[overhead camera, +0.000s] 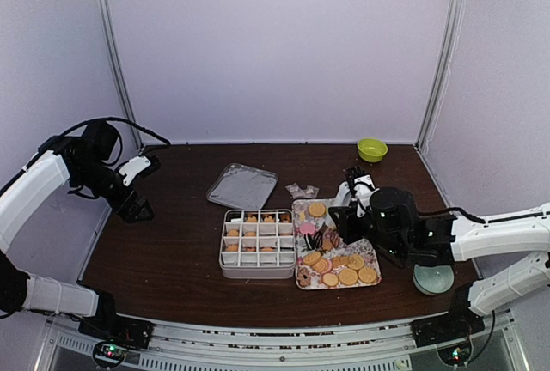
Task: Pack the cookies
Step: Pick up the fake cookies from the plate.
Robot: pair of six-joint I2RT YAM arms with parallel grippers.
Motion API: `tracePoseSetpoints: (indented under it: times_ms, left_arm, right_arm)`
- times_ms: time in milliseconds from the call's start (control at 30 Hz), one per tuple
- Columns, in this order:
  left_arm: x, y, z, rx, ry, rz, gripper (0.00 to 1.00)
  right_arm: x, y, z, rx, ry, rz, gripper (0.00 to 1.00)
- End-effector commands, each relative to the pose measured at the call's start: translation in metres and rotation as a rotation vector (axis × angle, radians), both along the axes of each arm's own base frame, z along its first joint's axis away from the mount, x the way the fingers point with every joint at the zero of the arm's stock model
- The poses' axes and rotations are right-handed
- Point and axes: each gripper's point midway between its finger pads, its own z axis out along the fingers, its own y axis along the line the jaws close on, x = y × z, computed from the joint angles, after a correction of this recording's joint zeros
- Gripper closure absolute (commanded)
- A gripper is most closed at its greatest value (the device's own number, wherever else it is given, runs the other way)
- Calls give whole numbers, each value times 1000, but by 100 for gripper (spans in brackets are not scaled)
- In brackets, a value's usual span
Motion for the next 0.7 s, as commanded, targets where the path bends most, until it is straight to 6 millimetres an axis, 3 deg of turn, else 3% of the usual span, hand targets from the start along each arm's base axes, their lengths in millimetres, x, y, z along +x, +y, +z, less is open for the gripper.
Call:
tracePoseSetpoints:
  times_ms: [0, 133, 467, 667]
  left_arm:
    - [4, -4, 12, -35, -14, 2, 14]
    - [5, -5, 14, -41, -17, 1, 14]
    - [4, -4, 13, -38, -10, 3, 14]
    - [4, -4, 13, -35, -13, 5, 15]
  right_arm:
    - [-3, -26, -19, -83, 29, -46, 61]
    - [-3, -27, -18, -76, 28, -49, 62]
    - [4, -9, -17, -60, 37, -14, 62]
    - [9, -2, 3, -47, 6, -13, 73]
